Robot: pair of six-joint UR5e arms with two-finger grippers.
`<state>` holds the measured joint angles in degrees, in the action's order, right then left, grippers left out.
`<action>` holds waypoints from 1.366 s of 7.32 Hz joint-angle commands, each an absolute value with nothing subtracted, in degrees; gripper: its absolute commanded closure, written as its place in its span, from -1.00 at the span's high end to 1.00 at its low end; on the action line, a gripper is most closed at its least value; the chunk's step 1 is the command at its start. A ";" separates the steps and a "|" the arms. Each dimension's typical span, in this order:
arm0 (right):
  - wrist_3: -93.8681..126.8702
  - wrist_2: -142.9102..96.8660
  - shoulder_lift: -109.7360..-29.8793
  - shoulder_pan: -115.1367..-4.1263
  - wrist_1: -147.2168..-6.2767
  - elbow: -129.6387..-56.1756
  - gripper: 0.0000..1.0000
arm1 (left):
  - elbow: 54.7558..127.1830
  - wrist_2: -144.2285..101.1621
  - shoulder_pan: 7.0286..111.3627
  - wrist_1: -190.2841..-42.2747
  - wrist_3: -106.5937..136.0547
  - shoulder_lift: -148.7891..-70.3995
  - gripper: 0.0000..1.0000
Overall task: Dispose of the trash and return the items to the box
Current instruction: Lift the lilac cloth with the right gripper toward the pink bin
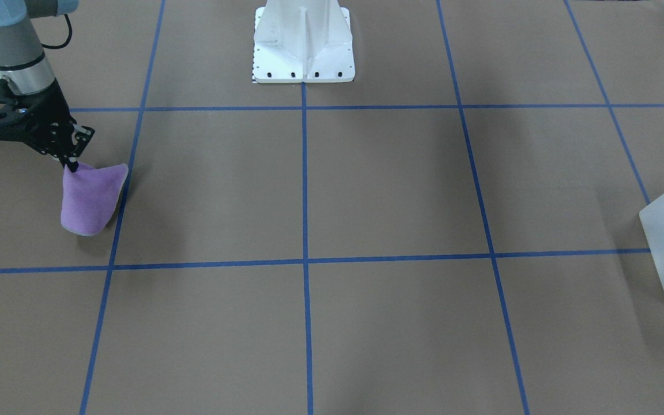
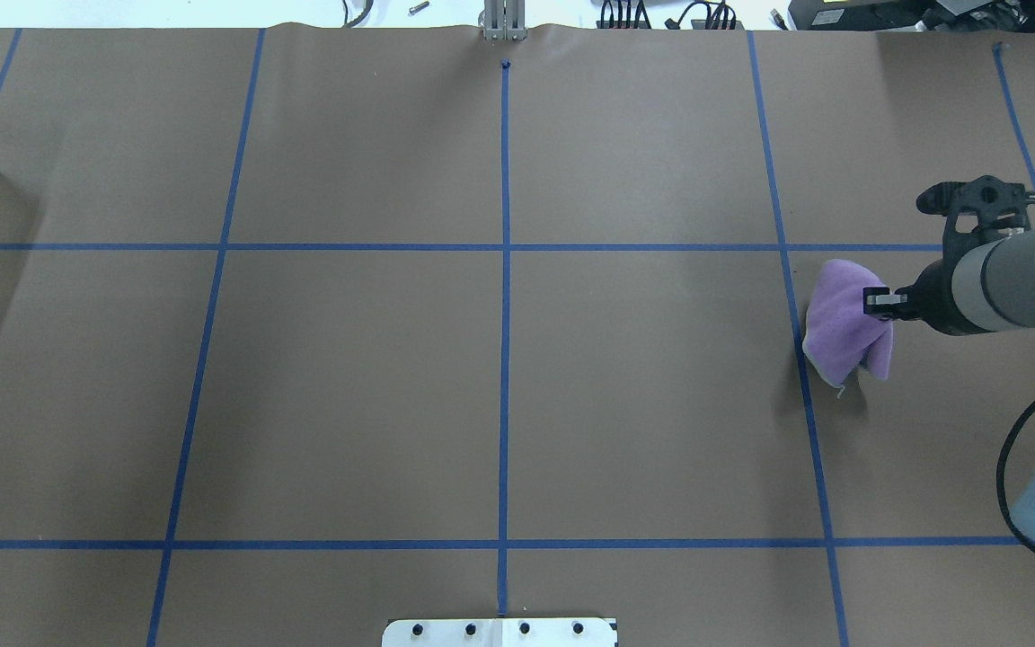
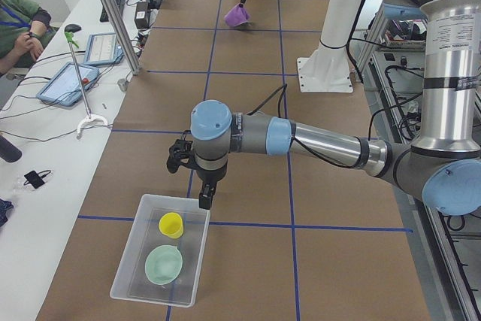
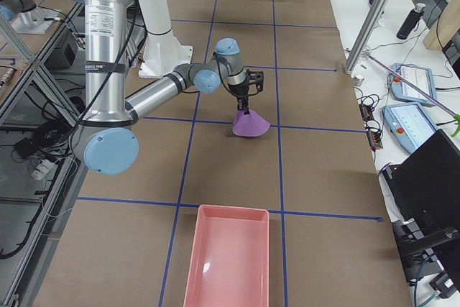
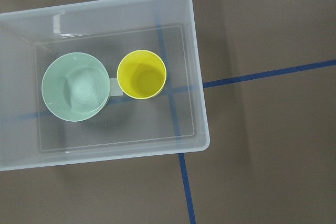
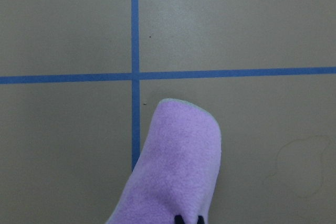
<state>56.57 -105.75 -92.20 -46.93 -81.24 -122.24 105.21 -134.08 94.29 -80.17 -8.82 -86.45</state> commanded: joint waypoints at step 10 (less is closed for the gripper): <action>-34.10 -128.95 -98.42 -102.39 -97.00 -94.35 -1.00 | 106.17 -136.32 94.22 -86.31 -9.05 -76.99 0.98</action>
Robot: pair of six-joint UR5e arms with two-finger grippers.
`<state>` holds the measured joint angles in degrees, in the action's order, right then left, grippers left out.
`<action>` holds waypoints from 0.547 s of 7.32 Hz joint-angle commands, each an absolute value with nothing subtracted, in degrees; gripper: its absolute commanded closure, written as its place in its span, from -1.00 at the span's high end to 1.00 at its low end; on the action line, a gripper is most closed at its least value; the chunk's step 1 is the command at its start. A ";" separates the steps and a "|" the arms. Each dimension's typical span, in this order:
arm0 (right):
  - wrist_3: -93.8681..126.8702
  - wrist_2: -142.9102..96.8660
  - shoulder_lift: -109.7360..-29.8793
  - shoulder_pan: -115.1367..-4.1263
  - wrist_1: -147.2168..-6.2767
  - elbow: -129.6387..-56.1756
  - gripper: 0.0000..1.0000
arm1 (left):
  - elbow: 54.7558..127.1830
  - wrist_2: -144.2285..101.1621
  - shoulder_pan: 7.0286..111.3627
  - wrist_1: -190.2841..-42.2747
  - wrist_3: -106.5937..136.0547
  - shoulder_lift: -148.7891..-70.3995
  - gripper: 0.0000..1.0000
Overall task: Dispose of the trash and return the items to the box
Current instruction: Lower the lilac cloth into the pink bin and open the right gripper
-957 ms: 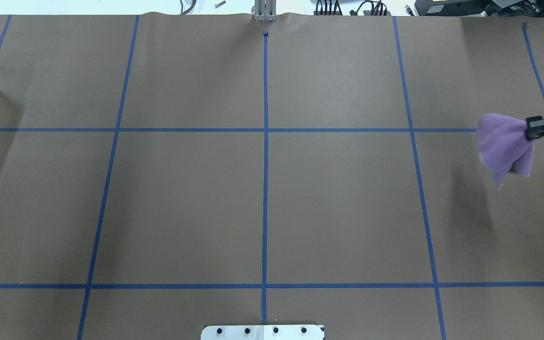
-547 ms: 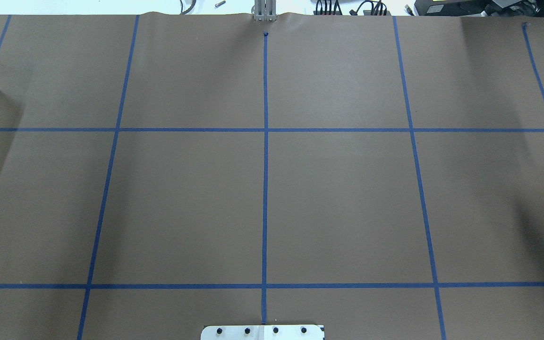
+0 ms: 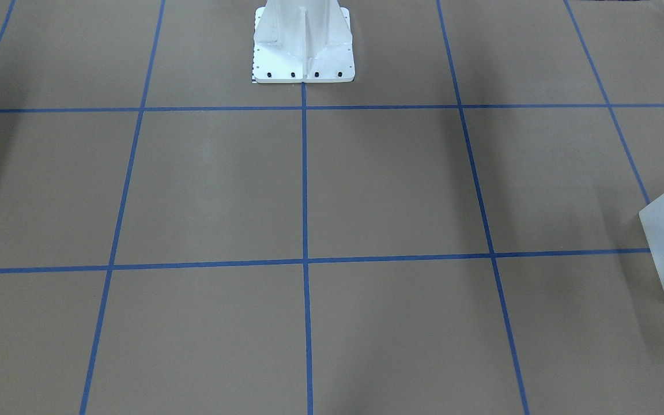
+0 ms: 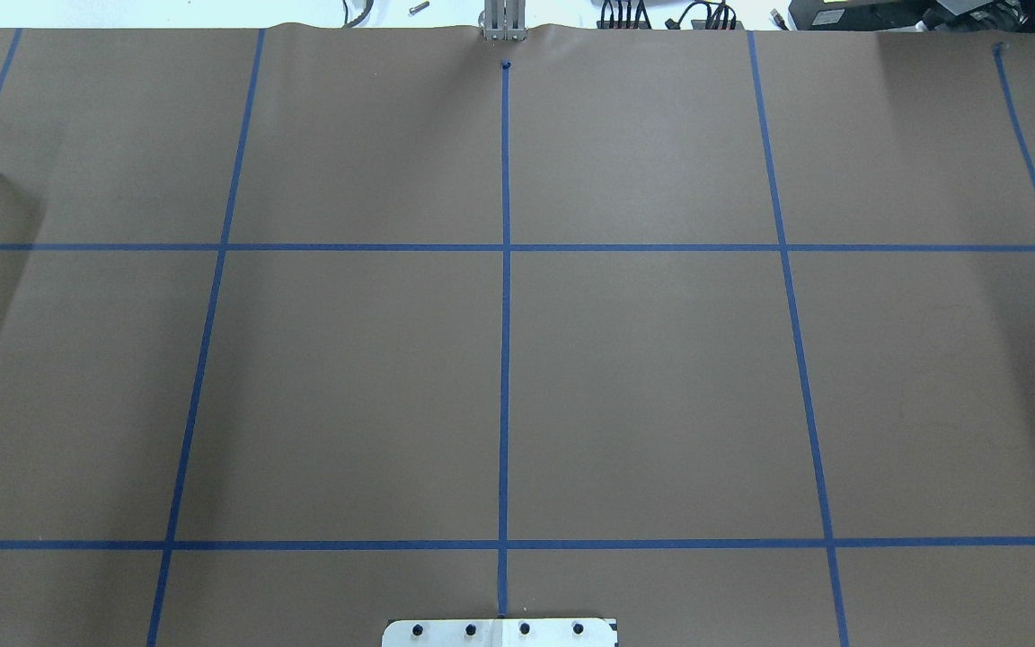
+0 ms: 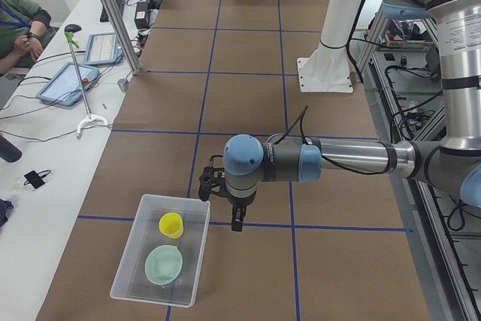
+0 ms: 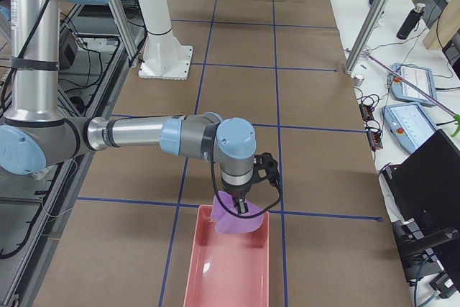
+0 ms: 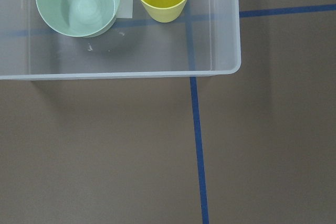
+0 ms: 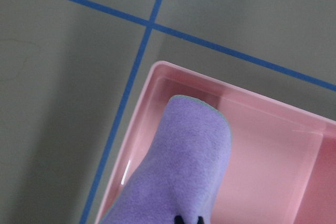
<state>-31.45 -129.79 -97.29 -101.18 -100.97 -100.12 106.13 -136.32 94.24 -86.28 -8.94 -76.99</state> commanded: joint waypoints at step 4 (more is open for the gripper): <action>-22.15 -129.55 -99.05 -101.95 -76.56 -81.13 -1.00 | 106.00 -136.32 94.22 -86.66 -9.05 -76.91 0.98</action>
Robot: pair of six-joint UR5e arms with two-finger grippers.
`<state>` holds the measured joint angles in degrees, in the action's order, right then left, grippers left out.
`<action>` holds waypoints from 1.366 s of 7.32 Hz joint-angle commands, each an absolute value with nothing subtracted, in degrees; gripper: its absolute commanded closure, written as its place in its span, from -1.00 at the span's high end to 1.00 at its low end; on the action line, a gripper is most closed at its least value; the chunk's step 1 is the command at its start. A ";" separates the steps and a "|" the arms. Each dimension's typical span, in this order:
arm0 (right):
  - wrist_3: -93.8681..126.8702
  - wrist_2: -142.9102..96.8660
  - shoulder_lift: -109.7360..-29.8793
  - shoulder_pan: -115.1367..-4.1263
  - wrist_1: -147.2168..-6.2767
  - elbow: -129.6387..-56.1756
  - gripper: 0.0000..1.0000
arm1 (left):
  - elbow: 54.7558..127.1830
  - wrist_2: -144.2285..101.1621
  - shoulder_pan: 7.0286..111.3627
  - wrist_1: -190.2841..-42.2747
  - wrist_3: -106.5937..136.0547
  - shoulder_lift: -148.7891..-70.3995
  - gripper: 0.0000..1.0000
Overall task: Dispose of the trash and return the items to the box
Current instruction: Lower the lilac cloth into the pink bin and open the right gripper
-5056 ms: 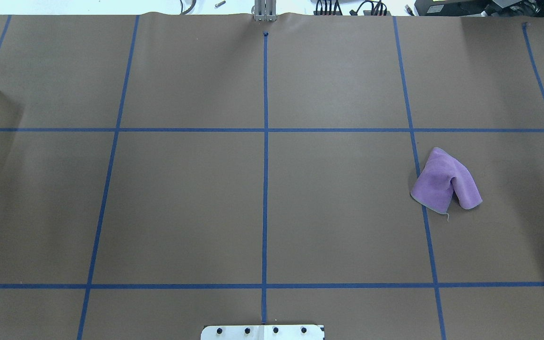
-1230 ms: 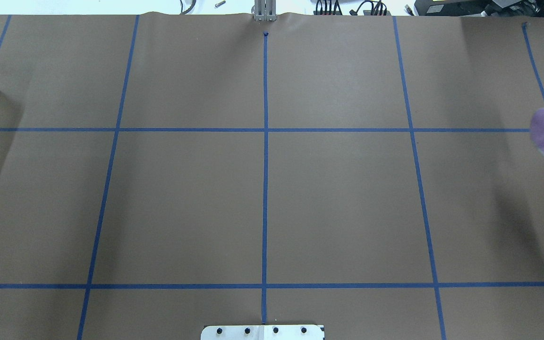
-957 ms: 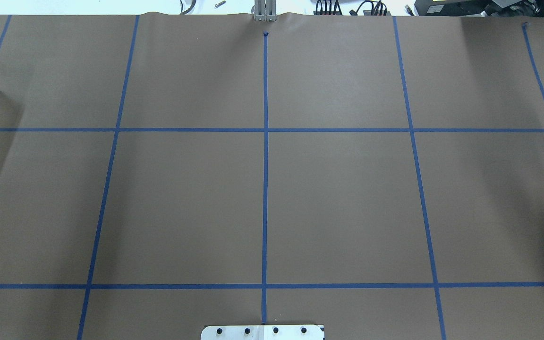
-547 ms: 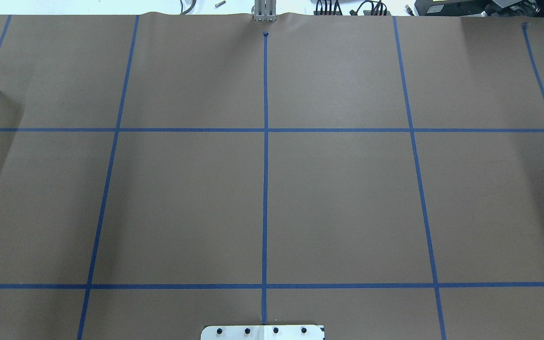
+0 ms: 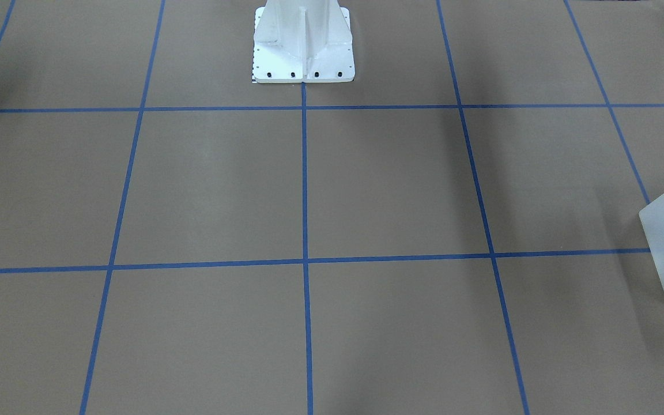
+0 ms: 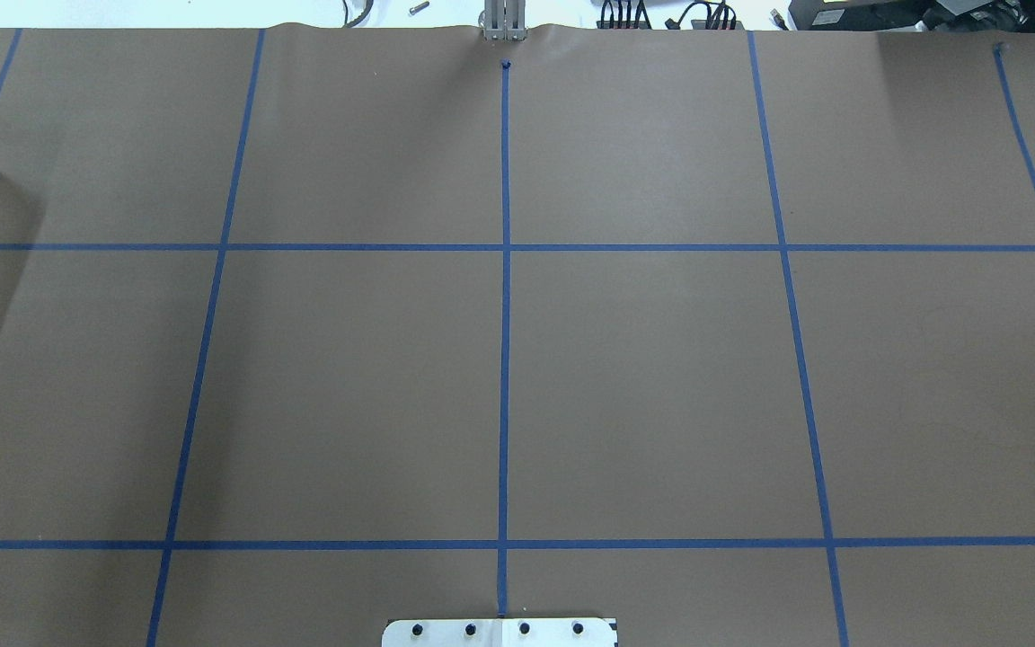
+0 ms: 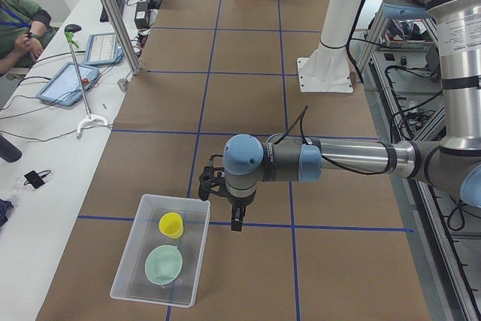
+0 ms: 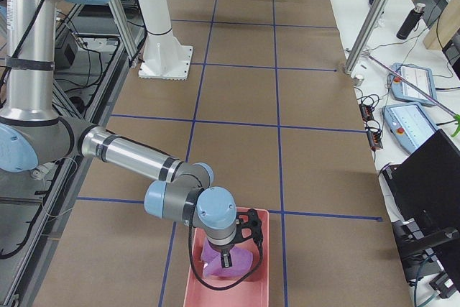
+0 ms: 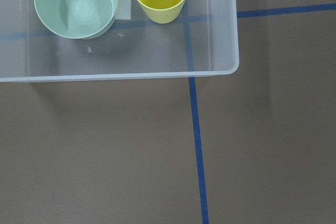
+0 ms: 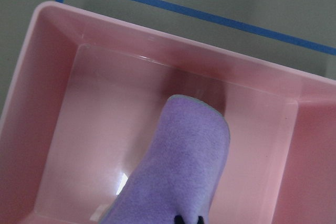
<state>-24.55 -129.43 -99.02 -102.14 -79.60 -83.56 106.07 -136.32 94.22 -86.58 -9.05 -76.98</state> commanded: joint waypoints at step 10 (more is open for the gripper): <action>1.16 -129.74 -100.88 -92.20 -95.35 -110.82 1.00 | 105.56 -136.32 94.13 -86.48 -9.05 -76.90 0.98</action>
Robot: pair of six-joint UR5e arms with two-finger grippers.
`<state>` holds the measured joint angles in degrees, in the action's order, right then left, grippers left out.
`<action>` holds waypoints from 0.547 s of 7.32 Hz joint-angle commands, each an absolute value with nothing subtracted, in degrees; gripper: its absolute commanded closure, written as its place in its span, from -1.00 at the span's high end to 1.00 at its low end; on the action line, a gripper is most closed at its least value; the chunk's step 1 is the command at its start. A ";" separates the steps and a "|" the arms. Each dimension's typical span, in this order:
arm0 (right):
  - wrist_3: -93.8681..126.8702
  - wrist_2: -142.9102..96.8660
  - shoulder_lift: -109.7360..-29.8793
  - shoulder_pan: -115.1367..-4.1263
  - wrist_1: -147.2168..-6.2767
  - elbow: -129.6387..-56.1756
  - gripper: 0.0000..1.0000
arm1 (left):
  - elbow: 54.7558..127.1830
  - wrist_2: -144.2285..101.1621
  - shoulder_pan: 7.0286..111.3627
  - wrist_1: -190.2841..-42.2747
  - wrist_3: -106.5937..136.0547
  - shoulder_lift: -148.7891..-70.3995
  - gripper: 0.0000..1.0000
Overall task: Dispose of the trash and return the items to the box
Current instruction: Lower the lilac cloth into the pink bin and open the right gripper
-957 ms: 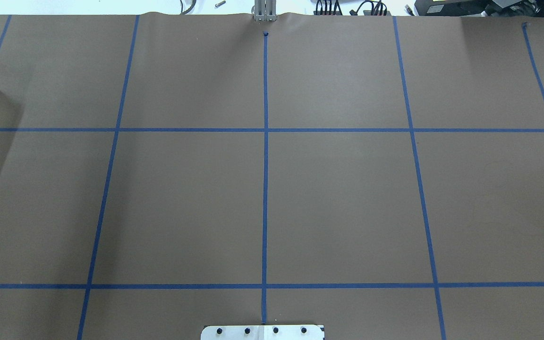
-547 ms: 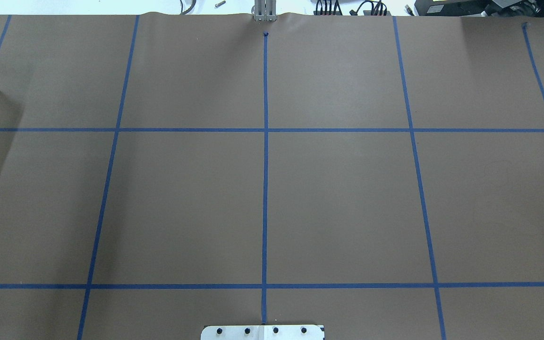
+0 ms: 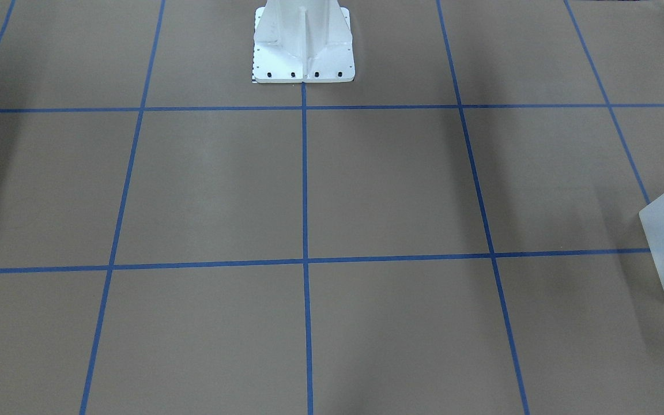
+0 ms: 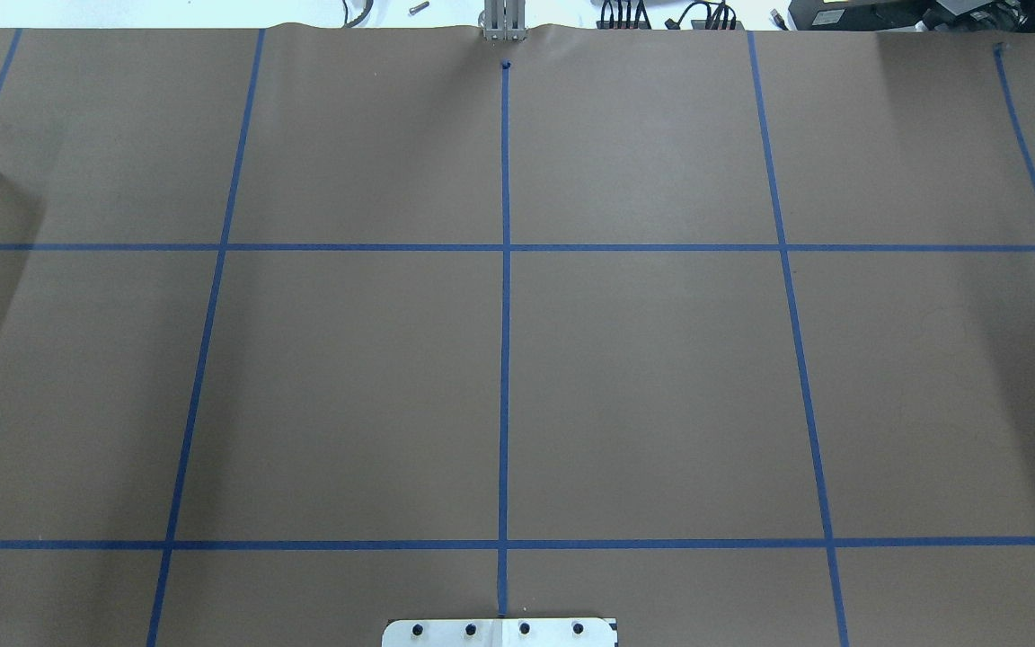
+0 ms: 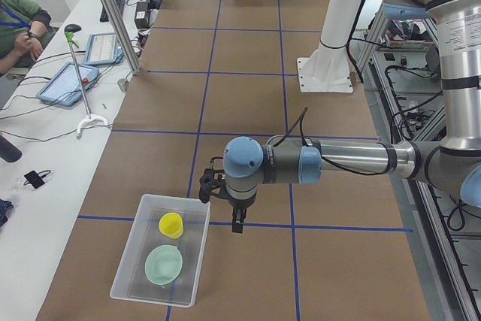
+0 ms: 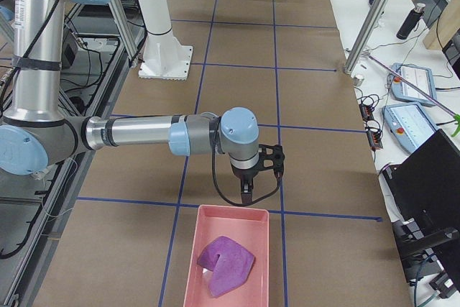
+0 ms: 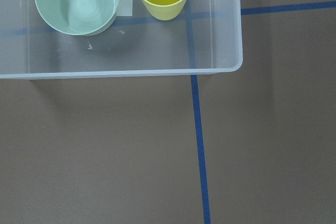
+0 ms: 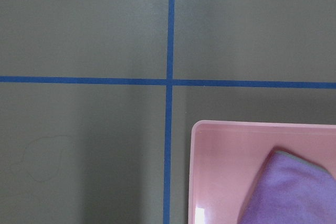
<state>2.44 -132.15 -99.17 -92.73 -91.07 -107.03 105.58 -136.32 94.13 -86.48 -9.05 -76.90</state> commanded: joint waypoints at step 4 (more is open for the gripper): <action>-2.37 -125.77 -102.65 -92.20 -95.36 -110.30 1.00 | 105.47 -136.32 94.13 -86.31 -9.05 -76.90 0.98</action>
<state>-2.45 -126.16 -102.39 -92.15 -95.33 -110.47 105.50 -136.32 94.13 -86.41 -9.05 -76.90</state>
